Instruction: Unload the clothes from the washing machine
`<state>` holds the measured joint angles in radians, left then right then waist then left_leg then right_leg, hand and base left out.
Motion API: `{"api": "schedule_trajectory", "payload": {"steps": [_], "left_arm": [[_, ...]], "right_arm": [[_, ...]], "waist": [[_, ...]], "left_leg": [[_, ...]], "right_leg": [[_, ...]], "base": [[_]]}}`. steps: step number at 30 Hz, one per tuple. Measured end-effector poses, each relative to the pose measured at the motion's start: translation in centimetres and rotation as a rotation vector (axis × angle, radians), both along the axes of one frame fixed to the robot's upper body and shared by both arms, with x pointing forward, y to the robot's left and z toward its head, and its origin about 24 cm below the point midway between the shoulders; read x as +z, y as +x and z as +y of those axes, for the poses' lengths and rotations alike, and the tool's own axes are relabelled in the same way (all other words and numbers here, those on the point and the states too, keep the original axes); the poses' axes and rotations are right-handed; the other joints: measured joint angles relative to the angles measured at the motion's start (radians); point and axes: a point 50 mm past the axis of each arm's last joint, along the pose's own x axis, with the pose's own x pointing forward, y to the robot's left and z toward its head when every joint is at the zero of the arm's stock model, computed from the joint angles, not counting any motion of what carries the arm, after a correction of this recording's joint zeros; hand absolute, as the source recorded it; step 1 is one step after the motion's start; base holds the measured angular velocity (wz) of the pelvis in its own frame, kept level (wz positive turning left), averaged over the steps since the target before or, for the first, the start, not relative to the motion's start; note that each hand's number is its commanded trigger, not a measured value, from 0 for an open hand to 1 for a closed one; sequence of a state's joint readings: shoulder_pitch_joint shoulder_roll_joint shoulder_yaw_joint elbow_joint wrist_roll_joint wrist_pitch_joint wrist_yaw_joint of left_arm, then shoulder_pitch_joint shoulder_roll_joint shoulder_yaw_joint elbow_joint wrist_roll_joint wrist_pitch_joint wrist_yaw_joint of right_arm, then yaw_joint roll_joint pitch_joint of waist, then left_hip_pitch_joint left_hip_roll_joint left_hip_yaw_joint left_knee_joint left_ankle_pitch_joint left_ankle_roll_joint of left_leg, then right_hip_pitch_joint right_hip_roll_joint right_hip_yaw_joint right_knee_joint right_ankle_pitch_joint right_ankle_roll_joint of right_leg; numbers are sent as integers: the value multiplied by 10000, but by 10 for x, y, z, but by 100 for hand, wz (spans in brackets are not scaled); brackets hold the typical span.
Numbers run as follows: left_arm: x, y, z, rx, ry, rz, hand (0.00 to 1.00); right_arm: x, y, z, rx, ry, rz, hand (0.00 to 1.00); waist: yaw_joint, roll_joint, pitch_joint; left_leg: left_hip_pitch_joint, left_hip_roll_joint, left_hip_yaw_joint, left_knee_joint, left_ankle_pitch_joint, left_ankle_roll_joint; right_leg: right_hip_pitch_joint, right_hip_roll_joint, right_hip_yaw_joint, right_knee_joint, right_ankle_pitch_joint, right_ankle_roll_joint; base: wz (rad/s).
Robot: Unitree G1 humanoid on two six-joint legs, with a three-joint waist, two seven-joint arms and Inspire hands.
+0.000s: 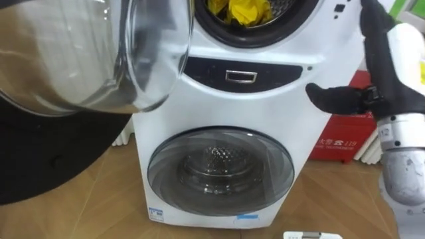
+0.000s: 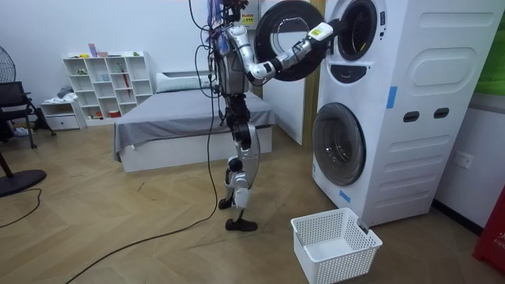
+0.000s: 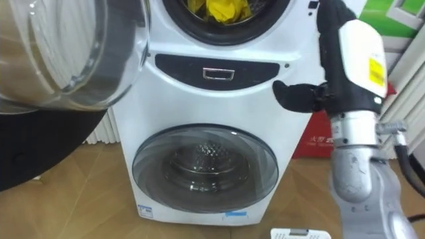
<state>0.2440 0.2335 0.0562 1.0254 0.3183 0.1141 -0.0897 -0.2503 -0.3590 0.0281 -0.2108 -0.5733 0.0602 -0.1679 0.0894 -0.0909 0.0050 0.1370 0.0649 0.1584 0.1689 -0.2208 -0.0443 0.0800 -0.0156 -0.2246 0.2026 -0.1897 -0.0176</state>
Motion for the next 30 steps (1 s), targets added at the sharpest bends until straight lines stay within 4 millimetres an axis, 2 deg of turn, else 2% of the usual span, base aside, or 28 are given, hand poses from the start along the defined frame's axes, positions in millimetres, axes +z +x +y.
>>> {"api": "schedule_trajectory", "payload": {"steps": [3, 5, 6, 7, 8, 9, 10, 11, 12, 13, 14, 15, 16, 17, 18, 19, 20, 21, 22, 23, 24, 25, 26, 28, 29, 30], "left_arm": [[0, -3, 2, 33, 33, 123, 0], [0, -1, 2, 11, 36, 105, 0], [0, -2, 2, 29, 43, 116, 0], [0, 0, 2, 19, 47, 85, 0], [0, 1, 3, 9, 75, 64, 0], [0, 1, 3, 3, 86, 79, 0], [0, 1, 4, -1, 99, 92, 0], [1, 0, 4, 5, 116, 101, 0], [1, 1, 4, 10, 119, 89, 0], [1, 2, 4, 5, 133, 56, 0], [1, -2, 5, 56, 153, 187, 0], [1, -4, 5, 80, 164, 261, 0], [1, -7, 6, 107, 197, 359, 0], [1, -7, 6, 121, 205, 402, 0], [1, -8, 6, 105, 177, 415, 0], [1, -8, 6, 109, 177, 410, 0], [2, -11, 7, 135, 205, 450, 0], [2, -13, 8, 133, 237, 501, 0], [2, -14, 9, 141, 248, 538, 0], [3, -17, 11, 166, 315, 600, 0], [4, -19, 13, 208, 358, 623, 0], [4, -22, 15, 255, 392, 618, 0], [4, -21, 15, 269, 348, 520, 0], [4, -21, 13, 293, 279, 449, 0], [4, -20, 13, 310, 254, 374, 0], [4, -18, 13, 301, 245, 326, 0]], "right_arm": [[-4, 1, 9, 435, -225, 365, 0], [-10, 3, 15, 757, -382, 790, 0], [-12, 3, 18, 885, -491, 925, 0], [-12, 3, 18, 888, -554, 958, 0], [-18, 6, 18, 897, -665, 1139, 0], [-22, 8, 17, 858, -730, 1330, 0], [-31, 10, 16, 782, -792, 1747, 0], [-36, 12, 16, 748, -977, 1990, 0], [-38, 12, 16, 728, -1071, 2046, 0], [-38, 12, 16, 703, -1153, 2050, 0], [-39, 12, 16, 686, -1166, 2080, 0], [-40, 12, 16, 667, -1168, 2101, 0], [-41, 13, 15, 617, -1154, 2135, 0], [-43, 14, 13, 531, -1147, 2194, 0], [-48, 17, 10, 379, -1145, 2328, 0], [-50, 18, 9, 318, -1134, 2429, 0], [-50, 18, 8, 293, -1128, 2464, 0], [-49, 18, 8, 282, -1148, 2402, 0], [-49, 18, 8, 279, -1157, 2363, 0], [-49, 18, 8, 270, -1144, 2297, 0], [-49, 18, 8, 263, -1160, 2289, 0], [-47, 18, 7, 199, -1182, 2153, 0], [-43, 17, 5, 115, -1178, 1915, 0], [-42, 17, 3, 21, -1244, 1785, 0], [-38, 16, 3, 7, -1241, 1568, 0], [-30, 14, 3, 65, -1362, 1245, 0]], "waist": [[62, -57, -27], [270, -85, -2], [382, -170, -16], [469, -139, 37], [634, -138, 99], [741, -122, 118], [925, -108, 130], [1085, -106, 135], [1125, -80, 153], [1222, 51, 221], [1250, 147, 200], [1260, 172, 160], [1308, 155, 129], [1361, 111, 127], [1348, 97, 128], [1371, 76, 114], [1410, 83, 114], [1407, 104, 111], [1420, 174, 109], [1406, 158, 92], [1405, 103, 77], [1362, -30, 5], [1305, -73, -12], [1321, -129, 1], [1255, -264, -10], [1240, -252, 21]], "left_leg": [[-2, 3, -89, 33, 0, 0], [-101, 21, -169, 321, -4, -4], [-228, 60, -181, 603, -30, -16], [-279, 104, -182, 802, -83, -19], [-450, 196, -184, 1387, -237, -46], [-608, 290, -186, 1839, -360, -78], [-1037, 469, -249, 2867, -531, -102], [-1584, 618, -317, 3970, -562, -100], [-1852, 723, -335, 4503, -561, -100], [-2264, 976, -435, 5401, -554, -98], [-2638, 1086, -741, 6091, -497, -53], [-2819, 1114, -898, 6368, -431, -33], [-3153, 1113, -1101, 6878, -163, 60], [-3428, 917, -1251, 6986, -184, 77], [-3762, 519, -1256, 6762, -226, 112], [-3950, 344, -1245, 6539, -225, 112], [-4354, -12, -1069, 5772, -196, 94], [-4585, -300, -982, 4641, -24, 152], [-4650, -366, -906, 3995, 151, 214], [-4724, -490, -853, 3079, 853, 457], [-4680, -546, -854, 2828, 1190, 487], [-4545, -678, -841, 2631, 1580, 662], [-4421, -768, -800, 2659, 1730, 904], [-4193, -945, -596, 2774, 1432, 1009], [-3973, -1122, -443, 2741, 1266, 1074], [-3854, -1207, -220, 2763, 1054, 1153]], "right_leg": [[38, -5, -93, 0, 4, -6], [73, -25, -144, 35, 2, -12], [68, -26, -189, 87, -10, -34], [66, -20, -234, 168, -26, -61], [58, 5, -283, 331, -134, -180], [50, 33, -299, 413, -196, -221], [2, 96, -287, 677, -358, -307], [-181, 110, -245, 1022, -627, -389], [-282, 102, -225, 1223, -748, -437], [-319, 247, -269, 1520, -948, -542], [-390, 383, -258, 1795, -1163, -649], [-408, 439, -282, 1890, -1266, -708], [-360, 479, -298, 2033, -1365, -846], [-330, 468, -292, 2076, -1382, -908], [-299, 403, -314, 2139, -1458, -961], [-290, 360, -310, 2154, -1490, -975], [-280, 348, -305, 2153, -1544, -984], [-294, 349, -357, 2151, -1615, -1005], [-251, 351, -421, 2150, -1677, -1033], [-169, 386, -376, 2175, -1818, -1011], [-127, 377, -310, 2177, -1891, -980], [-74, 325, -198, 2166, -2005, -896], [58, 292, -116, 2091, -2079, -817], [325, 88, 81, 1942, -2180, -687], [483, -148, 165, 1962, -2331, -577], [579, -319, 255, 2044, -2474, -442]], "base": [[9], [7], [3], [0], [-5], [-8], [-5], [-4], [0], [4], [9], [16], [24], [31], [20], [4], [-11], [-15], [-19], [-19], [-17], [-10], [-11], [-21], [-22], [-15]]}}
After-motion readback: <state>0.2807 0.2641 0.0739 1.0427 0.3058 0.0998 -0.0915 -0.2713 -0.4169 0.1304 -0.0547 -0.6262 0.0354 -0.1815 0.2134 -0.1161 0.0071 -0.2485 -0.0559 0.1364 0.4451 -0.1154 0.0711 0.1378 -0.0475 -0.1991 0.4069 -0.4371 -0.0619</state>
